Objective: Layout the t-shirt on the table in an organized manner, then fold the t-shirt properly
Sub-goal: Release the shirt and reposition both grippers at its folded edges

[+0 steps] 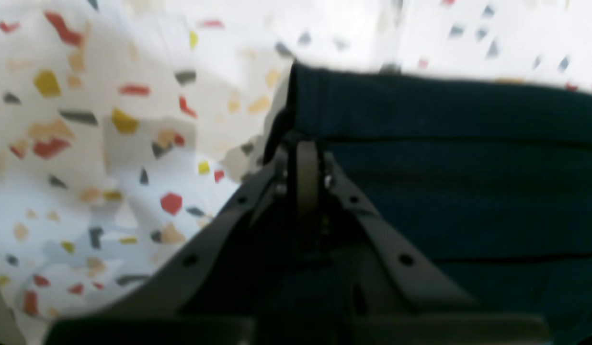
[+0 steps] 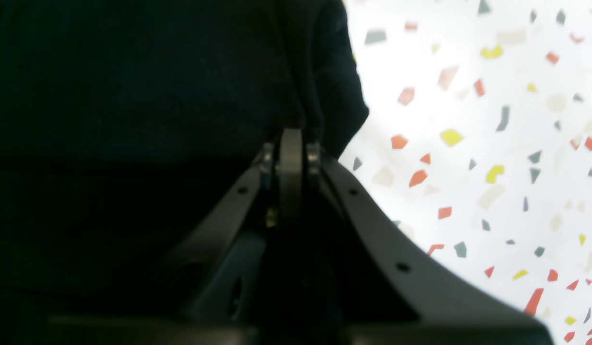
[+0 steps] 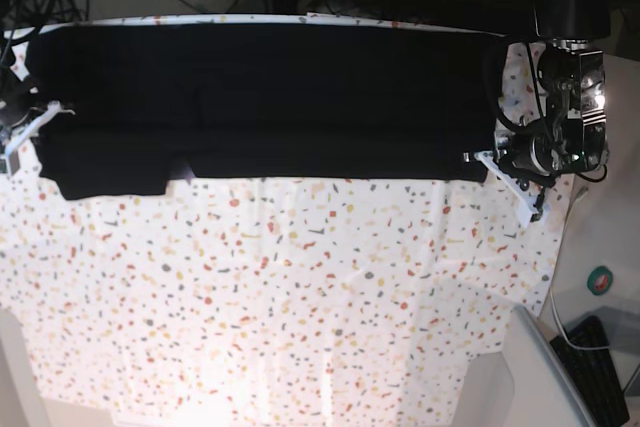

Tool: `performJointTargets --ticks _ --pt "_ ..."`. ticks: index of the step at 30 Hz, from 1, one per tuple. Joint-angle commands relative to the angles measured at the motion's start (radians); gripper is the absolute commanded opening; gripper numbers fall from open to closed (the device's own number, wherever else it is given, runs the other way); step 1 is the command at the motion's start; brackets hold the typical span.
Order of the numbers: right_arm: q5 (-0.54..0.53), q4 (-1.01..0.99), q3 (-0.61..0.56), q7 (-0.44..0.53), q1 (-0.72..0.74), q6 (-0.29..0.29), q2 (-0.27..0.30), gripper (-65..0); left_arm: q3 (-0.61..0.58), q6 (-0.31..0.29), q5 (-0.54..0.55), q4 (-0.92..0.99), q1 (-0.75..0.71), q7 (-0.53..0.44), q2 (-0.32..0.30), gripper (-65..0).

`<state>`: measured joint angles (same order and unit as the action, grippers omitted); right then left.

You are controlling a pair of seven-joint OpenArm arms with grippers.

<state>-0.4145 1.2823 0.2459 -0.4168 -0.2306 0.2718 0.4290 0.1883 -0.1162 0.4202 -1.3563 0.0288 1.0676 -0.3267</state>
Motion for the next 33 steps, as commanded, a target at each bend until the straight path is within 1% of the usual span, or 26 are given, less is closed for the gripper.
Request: performJointTargets --ticks 1,3,6,7,8,9,10,11,12,14,16,17,18,20,22,24,25,26,28,30,31,33 --pt "-0.005 0.013 0.014 0.02 0.012 -0.003 0.021 -65.0 0.004 0.0 -0.002 -0.016 0.01 -0.002 -0.016 -65.0" --pt "-0.005 0.015 0.014 0.02 0.012 -0.003 0.004 -65.0 0.004 0.0 -0.005 -0.016 0.01 -0.002 -0.016 -65.0" --pt "-0.007 0.018 0.016 0.02 0.009 -0.003 0.001 -65.0 0.004 0.0 -0.008 -0.016 0.009 -0.002 -0.016 -65.0" --pt "-0.007 0.018 0.016 0.02 0.007 -0.003 -0.006 -61.4 0.006 0.0 -0.008 -0.016 0.009 -0.002 -0.016 -65.0" --pt "-0.007 0.02 0.016 0.02 0.007 -0.003 -0.019 -52.1 0.012 0.0 -0.008 -0.016 0.009 -0.002 -0.016 -65.0" --pt "-0.007 0.026 0.019 0.02 0.007 -0.003 -0.025 -45.3 0.015 0.0 -0.008 -0.016 0.009 0.0 -0.016 -59.1" --pt "-0.007 0.044 0.042 0.02 0.004 -0.003 -0.037 -38.6 0.017 0.0 -0.008 -0.016 0.009 0.0 -0.016 -51.5" --pt "-0.007 0.073 0.086 0.02 -0.011 -0.003 -0.054 -33.9 0.017 0.0 -0.008 -0.018 0.009 0.0 -0.019 -43.3" --pt "-0.007 0.105 0.134 0.02 -0.023 -0.003 -0.088 -32.0 0.018 0.0 -0.005 -0.018 0.009 0.0 -0.019 -34.9" --pt "0.001 0.193 0.211 0.022 -0.036 -0.003 -0.155 -32.7 0.043 0.0 -0.004 -0.031 0.007 -0.002 -0.018 -20.2" --pt "0.009 0.276 0.246 0.02 -0.04 -0.003 -0.198 -32.9 0.116 0.0 -0.002 -0.065 -0.017 -0.003 -0.013 -10.0" --pt "0.027 0.294 0.243 0.02 -0.039 -0.003 -0.204 -32.7 0.153 0.0 -0.002 -0.088 -0.025 -0.003 -0.004 -7.7" --pt "0.053 0.303 0.231 0.019 -0.029 -0.003 -0.204 -32.6 0.202 0.0 -0.002 -0.116 -0.031 -0.005 0.014 -7.1" --pt "0.113 0.27 0.185 0.019 0.04 -0.003 -0.203 -32.4 0.32 0.0 -0.002 -0.179 -0.045 -0.005 0.047 -7.2" --pt "0.19 0.181 0.152 0.009 0.129 -0.003 -0.203 -32.4 0.437 0.0 -0.002 -0.232 -0.06 -0.005 0.08 -7.2" --pt "0.277 0.047 0.137 -0.034 0.245 -0.003 -0.198 -32.4 0.546 -0.003 -0.002 -0.277 -0.066 -0.005 0.103 -7.4" --pt "0.314 -0.016 0.131 -0.044 0.294 -0.003 -0.198 -32.4 0.586 -0.017 -0.002 -0.288 -0.08 -0.005 0.108 -7.4" --pt "0.354 -0.091 0.123 -0.046 0.346 -0.003 -0.2 -32.6 0.626 -0.056 -0.002 -0.3 -0.094 -0.005 0.108 -7.4" --pt "0.412 -0.212 0.122 -0.04 0.426 -0.003 -0.201 -32.6 0.699 -0.19 -0.002 -0.302 -0.114 -0.005 0.11 -7.4" --pt "0.452 -0.298 0.122 -0.023 0.478 -0.003 -0.201 -32.4 0.765 -0.3 -0.01 -0.294 -0.131 -0.005 0.11 -7.4" --pt "0.464 -0.33 0.122 -0.017 0.5 -0.003 -0.201 -32.4 0.793 -0.343 -0.01 -0.292 -0.149 -0.005 0.11 -7.4" --pt "0.474 -0.372 0.122 -0.015 0.524 -0.003 -0.2 -32.4 0.821 -0.403 -0.01 -0.292 -0.178 -0.005 0.105 -7.4"
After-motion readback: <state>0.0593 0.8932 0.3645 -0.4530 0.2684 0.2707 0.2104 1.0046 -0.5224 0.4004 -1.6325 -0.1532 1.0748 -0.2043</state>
